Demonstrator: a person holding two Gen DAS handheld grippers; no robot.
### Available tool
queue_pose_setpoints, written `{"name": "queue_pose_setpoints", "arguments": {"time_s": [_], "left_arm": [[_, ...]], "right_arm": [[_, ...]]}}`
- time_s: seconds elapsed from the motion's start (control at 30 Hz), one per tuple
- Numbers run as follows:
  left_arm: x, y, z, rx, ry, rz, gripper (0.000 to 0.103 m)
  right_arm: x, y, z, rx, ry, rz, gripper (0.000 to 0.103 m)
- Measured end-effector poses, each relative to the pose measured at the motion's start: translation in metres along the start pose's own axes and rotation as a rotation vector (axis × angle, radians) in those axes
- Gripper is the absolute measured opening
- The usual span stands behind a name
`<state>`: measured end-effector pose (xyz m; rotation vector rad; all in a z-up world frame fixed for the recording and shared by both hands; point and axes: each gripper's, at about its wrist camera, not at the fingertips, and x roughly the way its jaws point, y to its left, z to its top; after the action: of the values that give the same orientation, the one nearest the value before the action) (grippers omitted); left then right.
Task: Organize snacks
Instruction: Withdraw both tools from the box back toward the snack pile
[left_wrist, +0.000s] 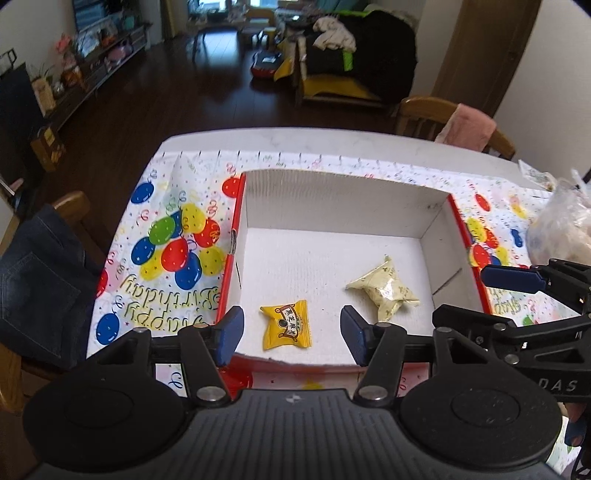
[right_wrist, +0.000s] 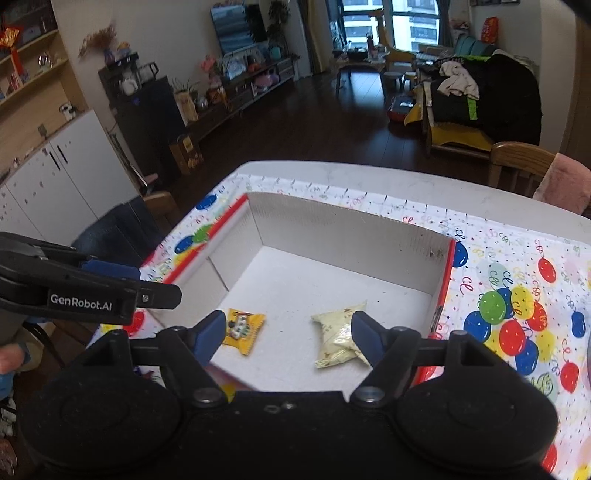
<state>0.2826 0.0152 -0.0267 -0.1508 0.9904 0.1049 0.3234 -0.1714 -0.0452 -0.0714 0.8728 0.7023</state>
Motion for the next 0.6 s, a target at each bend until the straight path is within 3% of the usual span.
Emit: {"name": "queue_pose_setpoints", "arguments": {"time_s": [0.37, 0.43, 0.6], "left_arm": [[-0.057, 0.028, -0.041, 0.043, -0.138, -0.043, 0.066], [-0.065, 0.035, -0.051, 0.051, -0.158, -0.061, 0.072], [-0.077, 0.051, -0.074, 0.078, -0.195, -0.076, 0.078]], "right_arm": [[-0.048, 0.042, -0.038, 0.018, -0.135, -0.010, 0.089], [-0.054, 0.050, -0.048, 0.015, -0.156, -0.028, 0.091], [-0.060, 0.065, -0.073, 0.050, -0.172, -0.061, 0.099]]}}
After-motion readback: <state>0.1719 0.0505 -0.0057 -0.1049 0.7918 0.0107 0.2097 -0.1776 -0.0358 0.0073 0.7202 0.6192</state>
